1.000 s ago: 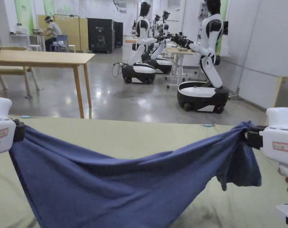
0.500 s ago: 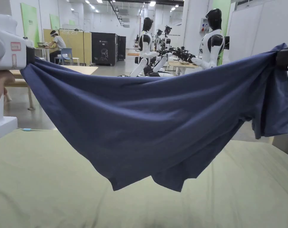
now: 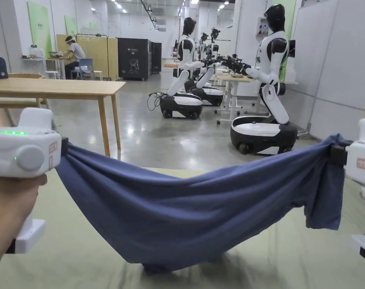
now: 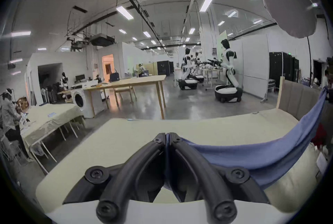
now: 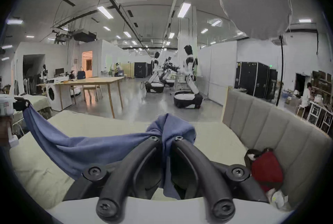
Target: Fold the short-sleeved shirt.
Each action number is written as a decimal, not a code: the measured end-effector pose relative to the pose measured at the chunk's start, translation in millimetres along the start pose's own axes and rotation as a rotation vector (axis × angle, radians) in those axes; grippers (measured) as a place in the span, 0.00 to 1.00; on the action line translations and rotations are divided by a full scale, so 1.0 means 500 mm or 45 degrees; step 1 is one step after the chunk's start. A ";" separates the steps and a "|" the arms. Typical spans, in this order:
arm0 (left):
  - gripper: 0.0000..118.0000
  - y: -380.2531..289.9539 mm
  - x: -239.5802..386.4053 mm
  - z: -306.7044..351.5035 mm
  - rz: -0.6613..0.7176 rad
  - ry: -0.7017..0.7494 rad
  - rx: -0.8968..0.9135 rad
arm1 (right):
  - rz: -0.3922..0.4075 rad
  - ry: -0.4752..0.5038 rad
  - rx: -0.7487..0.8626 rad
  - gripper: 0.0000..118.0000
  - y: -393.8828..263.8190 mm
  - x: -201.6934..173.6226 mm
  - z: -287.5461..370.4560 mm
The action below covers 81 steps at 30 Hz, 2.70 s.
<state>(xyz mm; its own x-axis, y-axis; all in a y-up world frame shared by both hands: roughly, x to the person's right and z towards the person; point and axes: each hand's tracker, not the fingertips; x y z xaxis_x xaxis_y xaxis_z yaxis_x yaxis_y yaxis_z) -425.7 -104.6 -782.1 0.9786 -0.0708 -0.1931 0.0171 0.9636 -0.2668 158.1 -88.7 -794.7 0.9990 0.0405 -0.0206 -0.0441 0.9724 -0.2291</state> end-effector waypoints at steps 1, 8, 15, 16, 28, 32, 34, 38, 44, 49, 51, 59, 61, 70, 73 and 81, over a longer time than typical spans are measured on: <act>0.00 -0.016 0.000 0.009 0.017 -0.008 0.002 | -0.005 0.001 -0.016 0.07 -0.018 0.008 0.006; 0.00 -0.110 -0.016 0.165 0.006 -0.185 -0.112 | 0.062 0.039 -0.117 0.07 -0.152 0.077 0.146; 0.00 -0.353 -0.041 0.360 -0.053 -0.308 -0.362 | 0.146 0.219 -0.433 0.07 -0.400 0.092 0.327; 0.00 -0.395 -0.049 0.368 -0.043 -0.289 -0.414 | 0.170 0.223 -0.482 0.07 -0.448 0.086 0.346; 0.97 -0.484 -0.034 0.490 0.010 -0.253 -0.428 | 0.129 0.260 -0.534 0.92 -0.527 0.094 0.429; 0.96 -0.418 0.021 0.572 -0.050 -0.231 -0.230 | 0.108 0.335 -0.249 0.95 -0.417 -0.022 0.500; 0.96 -0.400 0.047 0.605 -0.039 -0.207 -0.165 | 0.060 0.343 -0.147 0.96 -0.388 -0.094 0.525; 0.65 -0.417 0.056 0.644 -0.017 -0.195 -0.115 | 0.005 0.325 -0.042 0.47 -0.382 -0.204 0.544; 0.00 -0.465 0.010 0.635 0.016 -0.232 -0.189 | -0.010 0.328 -0.028 0.00 -0.415 -0.306 0.527; 0.00 -0.504 -0.069 0.622 0.068 -0.153 -0.282 | -0.015 0.355 -0.045 0.00 -0.432 -0.334 0.527; 0.00 -0.525 -0.104 0.611 0.071 -0.116 -0.338 | -0.019 0.363 -0.067 0.00 -0.438 -0.333 0.524; 1.00 -0.605 -0.147 0.510 0.127 -0.142 -0.545 | -0.034 0.377 -0.163 0.00 -0.473 -0.344 0.500; 0.99 -0.617 -0.153 0.468 0.151 -0.144 -0.497 | -0.042 0.376 -0.189 0.00 -0.481 -0.346 0.491; 0.90 -0.646 -0.125 0.321 0.150 -0.137 -0.665 | -0.011 0.336 -0.258 0.00 -0.488 -0.342 0.440; 0.59 -0.656 -0.119 0.280 0.067 -0.117 -0.708 | -0.007 0.325 -0.273 0.00 -0.483 -0.334 0.421; 0.02 -0.636 -0.098 0.314 0.107 -0.220 -0.690 | 0.022 0.312 -0.354 0.00 -0.465 -0.297 0.345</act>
<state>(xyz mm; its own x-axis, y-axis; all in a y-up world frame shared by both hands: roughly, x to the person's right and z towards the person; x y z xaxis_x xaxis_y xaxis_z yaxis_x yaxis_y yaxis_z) -447.1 -366.9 -539.3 0.9921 0.0873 -0.0899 -0.1253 0.6911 -0.7118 22.1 -281.1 -570.5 0.9673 -0.0325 -0.2514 -0.0958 0.8713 -0.4814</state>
